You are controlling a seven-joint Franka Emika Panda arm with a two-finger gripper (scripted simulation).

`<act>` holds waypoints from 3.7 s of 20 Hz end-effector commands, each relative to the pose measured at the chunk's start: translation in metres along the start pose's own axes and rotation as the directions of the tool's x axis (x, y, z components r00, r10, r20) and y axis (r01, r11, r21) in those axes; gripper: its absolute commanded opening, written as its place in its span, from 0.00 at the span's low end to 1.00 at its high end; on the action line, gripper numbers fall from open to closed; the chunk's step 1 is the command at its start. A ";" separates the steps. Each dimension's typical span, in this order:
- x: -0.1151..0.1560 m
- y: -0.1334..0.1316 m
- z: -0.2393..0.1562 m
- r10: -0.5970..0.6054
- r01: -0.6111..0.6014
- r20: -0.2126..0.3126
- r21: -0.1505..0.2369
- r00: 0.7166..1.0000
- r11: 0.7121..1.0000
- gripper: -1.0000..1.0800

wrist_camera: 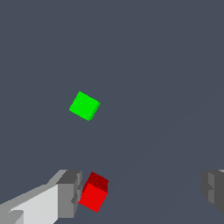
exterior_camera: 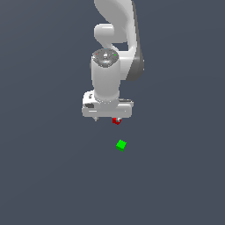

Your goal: Stack the red cube on top of the green cube.

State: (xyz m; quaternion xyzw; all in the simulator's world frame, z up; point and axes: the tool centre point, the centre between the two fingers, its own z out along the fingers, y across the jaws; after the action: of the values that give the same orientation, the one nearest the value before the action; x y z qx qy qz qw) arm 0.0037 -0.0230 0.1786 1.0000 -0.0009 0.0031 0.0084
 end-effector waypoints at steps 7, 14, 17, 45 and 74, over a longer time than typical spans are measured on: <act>-0.005 -0.001 0.005 0.021 -0.021 0.000 0.001 1.000 1.000 0.96; -0.026 -0.006 0.022 0.102 -0.102 0.002 0.003 0.995 0.995 0.96; -0.038 -0.010 0.033 0.154 -0.154 0.004 0.004 0.988 0.988 0.96; -0.110 -0.053 0.107 0.465 -0.466 0.014 0.011 0.885 0.885 0.96; -0.111 -0.055 0.157 0.469 -0.470 0.013 0.012 0.883 0.883 0.00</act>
State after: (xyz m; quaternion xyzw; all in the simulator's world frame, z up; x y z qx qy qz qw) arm -0.1061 0.0301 0.0204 0.9701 -0.2427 0.0000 -0.0002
